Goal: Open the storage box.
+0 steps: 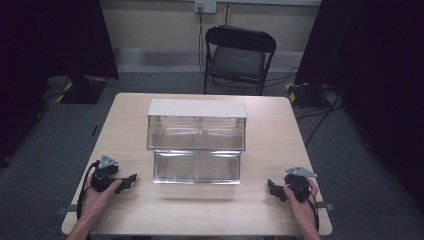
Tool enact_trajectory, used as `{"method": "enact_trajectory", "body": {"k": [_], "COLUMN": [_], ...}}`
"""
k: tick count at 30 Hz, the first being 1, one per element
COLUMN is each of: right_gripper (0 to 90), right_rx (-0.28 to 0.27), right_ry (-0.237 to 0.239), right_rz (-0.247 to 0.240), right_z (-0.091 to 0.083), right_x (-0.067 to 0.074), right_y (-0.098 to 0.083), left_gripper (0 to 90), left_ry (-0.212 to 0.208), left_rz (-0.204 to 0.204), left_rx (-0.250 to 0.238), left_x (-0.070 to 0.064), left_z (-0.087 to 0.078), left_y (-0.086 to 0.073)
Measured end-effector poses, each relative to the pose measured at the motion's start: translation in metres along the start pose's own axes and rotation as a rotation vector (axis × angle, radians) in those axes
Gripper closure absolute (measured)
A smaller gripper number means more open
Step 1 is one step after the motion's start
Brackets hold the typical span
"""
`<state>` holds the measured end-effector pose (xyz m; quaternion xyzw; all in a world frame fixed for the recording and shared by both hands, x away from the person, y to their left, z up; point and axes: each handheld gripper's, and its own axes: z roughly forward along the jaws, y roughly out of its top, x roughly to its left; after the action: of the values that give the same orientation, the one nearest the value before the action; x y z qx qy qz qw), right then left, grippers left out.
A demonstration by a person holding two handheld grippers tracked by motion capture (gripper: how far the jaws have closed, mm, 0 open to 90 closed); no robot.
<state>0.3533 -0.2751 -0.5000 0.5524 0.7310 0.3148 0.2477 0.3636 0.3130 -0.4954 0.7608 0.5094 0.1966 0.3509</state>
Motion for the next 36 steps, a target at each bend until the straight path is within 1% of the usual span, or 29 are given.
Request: {"method": "enact_trajectory", "body": {"k": [1,2,4,5,6,8,9,12,13,15,16,17,18,19,20,21,22,23,24,25,26,27,28,30,31,33,36], "right_gripper": [11.9,11.8,11.9,11.8,11.8,11.9,11.8,11.8,11.8,11.8,11.8,11.8,11.8,11.8,11.8,11.8,11.8,11.9,11.9,11.9,11.8,11.8,11.8,11.8,11.8,11.8,11.9], "right_rx": [0.000,0.000,0.000,0.000,0.000,0.000,0.000,0.000,0.000,0.000,0.000,0.000,0.000,0.000,-0.001,-0.001,0.000,0.000,0.000,0.000,0.000,0.000,0.000,0.000,0.000,-0.001,0.000], "right_ry": [0.000,0.000,0.000,0.000,0.000,0.000,0.000,0.000,0.000,0.000,0.000,0.000,0.000,0.000,0.000,0.000,0.001,0.000,0.000,0.000,0.000,0.000,0.000,0.000,0.000,0.000,0.000], "right_rz": [-0.001,0.000,0.000,0.000,0.000,0.000,0.000,0.000,0.000,0.000,0.000,0.000,0.000,0.000,0.000,0.000,0.000,0.000,0.001,0.001,0.000,0.000,0.000,0.000,-0.001,0.000,-0.001], "right_z": [0.000,0.000,0.000,0.000,0.000,0.000,0.000,0.000,0.000,0.000,0.000,0.000,0.000,0.000,0.000,0.000,0.000,0.000,0.000,0.000,0.000,0.000,0.000,0.000,0.000,0.000,0.000], "right_x": [0.000,0.000,0.000,0.000,0.000,0.000,0.000,0.000,0.000,0.000,0.000,0.000,0.000,0.000,0.000,0.000,0.000,0.000,0.000,0.000,0.000,0.000,0.000,0.000,0.000,0.000,0.000], "right_y": [0.000,0.000,0.000,0.000,0.000,0.000,0.000,0.000,0.000,0.000,0.000,0.000,0.000,0.000,0.000,0.000,0.000,0.000,0.000,0.000,0.000,0.000,0.000,0.000,0.000,0.000,0.000], "left_gripper": [18.9,18.9,19.0,19.1,19.5,19.5,19.5,18.9,17.3,16.5,16.5,16.5,16.5,16.5,16.5,16.5,16.5,16.7,17.1,17.3,17.7,18.0,18.0,18.0,18.0,17.9,17.1], "left_ry": [-0.014,-0.019,-0.037,-0.037,-0.056,-0.059,-0.074,-0.100,-0.114,-0.140,-0.140,-0.160,-0.160,-0.183,-0.183,-0.189,-0.238,-0.239,-0.232,-0.232,-0.235,-0.235,-0.254,-0.252,-0.270,-0.271,-0.286], "left_rz": [0.006,0.008,0.020,0.020,0.026,0.033,0.043,0.034,0.029,0.038,0.038,0.057,0.057,0.074,0.074,0.064,0.050,0.066,0.079,0.079,0.106,0.106,0.104,0.121,0.115,0.132,0.130], "left_rx": [-0.015,-0.021,-0.031,-0.031,-0.037,-0.044,-0.051,-0.061,-0.058,-0.074,-0.074,-0.086,-0.086,-0.096,-0.096,-0.088,-0.084,-0.082,-0.085,-0.085,-0.088,-0.088,-0.098,-0.103,-0.109,-0.110,-0.109], "left_x": [-0.001,-0.003,-0.006,-0.006,-0.009,-0.011,-0.014,-0.018,-0.019,-0.023,-0.023,-0.028,-0.028,-0.032,-0.032,-0.036,-0.041,-0.044,-0.048,-0.048,-0.052,-0.052,-0.056,-0.058,-0.060,-0.062,-0.064], "left_z": [-0.002,-0.003,-0.005,-0.005,-0.007,-0.007,-0.009,-0.012,-0.013,-0.016,-0.016,-0.020,-0.020,-0.023,-0.023,-0.023,-0.023,-0.023,-0.024,-0.024,-0.025,-0.025,-0.025,-0.027,-0.026,-0.026,-0.025], "left_y": [0.001,0.001,0.002,0.002,0.003,0.003,0.004,0.005,0.006,0.007,0.007,0.008,0.008,0.009,0.009,0.010,0.011,0.011,0.012,0.012,0.013,0.013,0.014,0.014,0.014,0.015,0.015]}}
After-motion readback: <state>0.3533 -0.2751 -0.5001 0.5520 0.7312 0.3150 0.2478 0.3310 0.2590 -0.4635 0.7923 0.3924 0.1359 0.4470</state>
